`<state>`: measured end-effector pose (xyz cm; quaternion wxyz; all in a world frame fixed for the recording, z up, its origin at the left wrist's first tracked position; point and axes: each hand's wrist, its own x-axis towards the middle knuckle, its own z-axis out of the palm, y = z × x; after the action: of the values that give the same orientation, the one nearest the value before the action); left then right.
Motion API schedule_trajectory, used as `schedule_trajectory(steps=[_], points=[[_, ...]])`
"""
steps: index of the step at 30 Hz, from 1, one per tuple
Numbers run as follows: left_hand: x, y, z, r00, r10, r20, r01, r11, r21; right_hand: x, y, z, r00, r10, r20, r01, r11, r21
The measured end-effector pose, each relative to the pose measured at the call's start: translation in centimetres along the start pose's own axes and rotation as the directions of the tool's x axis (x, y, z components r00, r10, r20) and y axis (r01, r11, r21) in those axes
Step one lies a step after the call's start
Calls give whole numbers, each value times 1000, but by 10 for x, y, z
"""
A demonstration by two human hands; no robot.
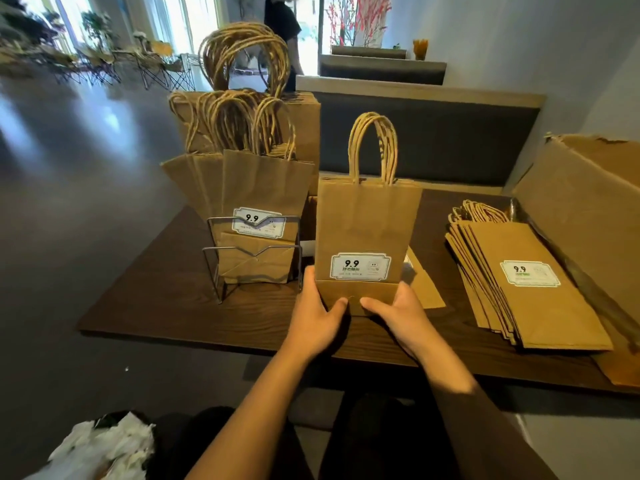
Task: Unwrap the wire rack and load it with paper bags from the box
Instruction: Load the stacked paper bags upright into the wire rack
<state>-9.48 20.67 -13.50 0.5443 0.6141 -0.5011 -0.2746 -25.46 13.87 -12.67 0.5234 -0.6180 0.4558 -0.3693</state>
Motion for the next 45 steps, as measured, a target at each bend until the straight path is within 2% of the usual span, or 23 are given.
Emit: schedule_trajectory(steps=[3, 8, 9, 11, 13, 14, 16, 18, 24, 30, 34, 36, 39, 42, 45], points=[[1, 11, -3, 1000, 27, 14, -27, 1000, 4, 3, -13, -2, 997, -75, 15, 75, 996, -41], [10, 70, -43, 970, 244, 8, -244, 970, -13, 12, -66, 4, 983, -183, 28, 178, 975, 133], [11, 82, -55, 958, 286, -26, -286, 958, 7, 15, -78, 7, 979, -203, 19, 198, 970, 142], [19, 96, -85, 916, 360, -179, -339, 931, 137, 26, -98, 15, 976, -218, 1, 216, 970, 115], [33, 93, -116, 867, 388, -313, -282, 899, 335, 35, -116, 26, 984, -176, 5, 175, 981, 81], [41, 89, -131, 862, 380, -335, -220, 876, 429, 39, -123, 32, 990, -136, 22, 134, 988, 77], [58, 75, -156, 899, 317, -301, -88, 806, 586, 38, -141, 47, 994, -49, 95, 47, 999, 26], [71, 65, -172, 947, 216, -238, -1, 743, 670, 39, -151, 61, 991, -4, 131, 1, 1000, 25], [82, 44, -180, 988, 30, -151, 93, 668, 739, 54, -160, 88, 958, -278, 77, 270, 958, 96], [96, 35, -184, 967, -180, -182, 253, 774, 581, 77, -149, 105, 940, -334, 71, 328, 941, 85], [97, 27, -184, 939, -298, -174, 334, 910, 245, 86, -139, 110, 938, -330, 108, 327, 944, 44], [95, 31, -182, 928, -351, -127, 365, 924, 113, 90, -136, 110, 957, -276, 92, 270, 960, 71], [89, 38, -183, 925, -375, -67, 374, 927, -16, 93, -131, 113, 980, -123, 158, 108, 989, 100], [85, 36, -188, 926, -378, -9, 376, 922, -89, 98, -126, 113, 969, 28, 244, -88, 967, 238], [84, 33, -190, 931, -363, 32, 364, 923, -124, 95, -126, 110, 947, 89, 308, -163, 961, 223]])
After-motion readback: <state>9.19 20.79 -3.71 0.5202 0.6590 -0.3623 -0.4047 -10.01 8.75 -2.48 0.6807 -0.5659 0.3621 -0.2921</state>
